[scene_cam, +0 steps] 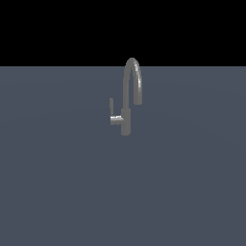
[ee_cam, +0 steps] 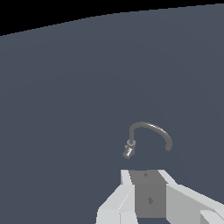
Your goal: Turn on the faucet by rotating a designated handle.
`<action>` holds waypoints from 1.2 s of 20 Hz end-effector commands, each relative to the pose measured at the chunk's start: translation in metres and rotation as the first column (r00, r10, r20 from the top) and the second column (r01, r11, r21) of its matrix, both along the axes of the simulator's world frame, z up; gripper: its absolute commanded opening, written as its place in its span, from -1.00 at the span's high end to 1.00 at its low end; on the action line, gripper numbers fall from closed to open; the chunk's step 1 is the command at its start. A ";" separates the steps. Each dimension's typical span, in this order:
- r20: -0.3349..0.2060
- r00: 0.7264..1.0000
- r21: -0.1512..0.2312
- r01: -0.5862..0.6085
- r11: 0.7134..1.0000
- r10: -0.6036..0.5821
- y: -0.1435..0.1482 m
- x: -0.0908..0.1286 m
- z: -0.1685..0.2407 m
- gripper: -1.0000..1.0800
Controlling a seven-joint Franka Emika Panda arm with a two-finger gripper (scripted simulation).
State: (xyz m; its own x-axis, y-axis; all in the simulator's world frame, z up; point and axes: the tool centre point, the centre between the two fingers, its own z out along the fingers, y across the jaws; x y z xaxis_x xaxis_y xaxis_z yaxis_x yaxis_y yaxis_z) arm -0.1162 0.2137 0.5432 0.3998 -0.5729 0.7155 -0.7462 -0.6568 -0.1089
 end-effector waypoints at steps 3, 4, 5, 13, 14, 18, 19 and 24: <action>0.026 0.996 -0.012 0.082 0.997 -0.082 0.006 0.041 -0.045 1.00; 0.030 0.995 -0.014 0.101 0.995 -0.100 0.005 0.051 -0.056 1.00; 0.034 0.992 -0.016 0.119 0.993 -0.119 0.004 0.060 -0.068 1.00; 0.042 0.959 -0.017 0.280 0.960 -0.279 -0.031 0.132 -0.179 1.00; 0.041 0.953 -0.016 0.302 0.953 -0.301 -0.039 0.140 -0.195 1.00; 0.033 0.922 -0.008 0.387 0.922 -0.386 -0.074 0.166 -0.257 1.00; 0.030 0.913 -0.006 0.406 0.914 -0.406 -0.083 0.170 -0.271 1.00; 0.017 0.873 0.005 0.487 0.873 -0.487 -0.123 0.185 -0.330 1.00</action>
